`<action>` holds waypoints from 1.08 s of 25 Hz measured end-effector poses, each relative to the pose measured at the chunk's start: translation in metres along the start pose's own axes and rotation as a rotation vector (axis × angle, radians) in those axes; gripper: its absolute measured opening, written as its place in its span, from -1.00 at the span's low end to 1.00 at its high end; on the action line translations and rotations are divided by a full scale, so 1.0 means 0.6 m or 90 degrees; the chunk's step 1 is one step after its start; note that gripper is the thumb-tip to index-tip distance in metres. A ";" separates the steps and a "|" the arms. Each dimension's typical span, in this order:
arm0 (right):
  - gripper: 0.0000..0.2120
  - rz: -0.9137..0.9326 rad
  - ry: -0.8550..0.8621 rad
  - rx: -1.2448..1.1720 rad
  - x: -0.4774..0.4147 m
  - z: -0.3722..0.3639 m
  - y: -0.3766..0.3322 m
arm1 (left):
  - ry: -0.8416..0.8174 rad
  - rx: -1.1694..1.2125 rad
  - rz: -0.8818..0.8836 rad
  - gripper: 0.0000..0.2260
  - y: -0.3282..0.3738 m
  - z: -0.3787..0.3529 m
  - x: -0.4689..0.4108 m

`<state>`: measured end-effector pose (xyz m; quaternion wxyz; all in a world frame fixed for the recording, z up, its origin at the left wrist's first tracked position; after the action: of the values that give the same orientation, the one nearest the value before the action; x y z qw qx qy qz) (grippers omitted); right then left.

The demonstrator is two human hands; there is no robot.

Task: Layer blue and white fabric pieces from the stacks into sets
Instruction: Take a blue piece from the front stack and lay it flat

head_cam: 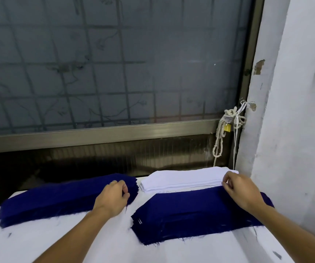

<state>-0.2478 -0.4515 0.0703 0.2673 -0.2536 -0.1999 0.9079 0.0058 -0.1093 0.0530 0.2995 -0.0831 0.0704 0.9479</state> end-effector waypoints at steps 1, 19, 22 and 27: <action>-0.91 -0.001 -0.022 -0.038 -0.006 -0.016 -0.031 | 0.009 0.004 0.006 -0.97 -0.018 0.005 -0.003; -0.79 0.143 -0.258 -0.264 -0.107 -0.389 -0.434 | -0.039 0.029 0.078 -0.83 -0.293 -0.033 -0.090; -0.86 0.201 -0.224 -0.220 -0.121 -0.417 -0.467 | -0.080 0.037 0.078 -0.86 -0.293 -0.053 -0.101; -0.65 0.266 -0.230 -0.155 -0.132 -0.465 -0.515 | -0.019 -0.067 -0.006 -0.85 -0.282 -0.051 -0.095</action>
<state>0.0868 -0.1941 0.0314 0.0022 -0.1536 -0.2948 0.9431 0.1536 -0.0095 0.0204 0.3003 -0.0854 0.0154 0.9499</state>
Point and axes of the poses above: each hand's wrist, its own x-axis away from the middle knuckle, its own z-axis out of the back of the hand, y = z × x, the point moved 7 cm from there along -x, towards the middle knuckle, and after that the axes turned 15 degrees about -x, right-handed, at the moved point
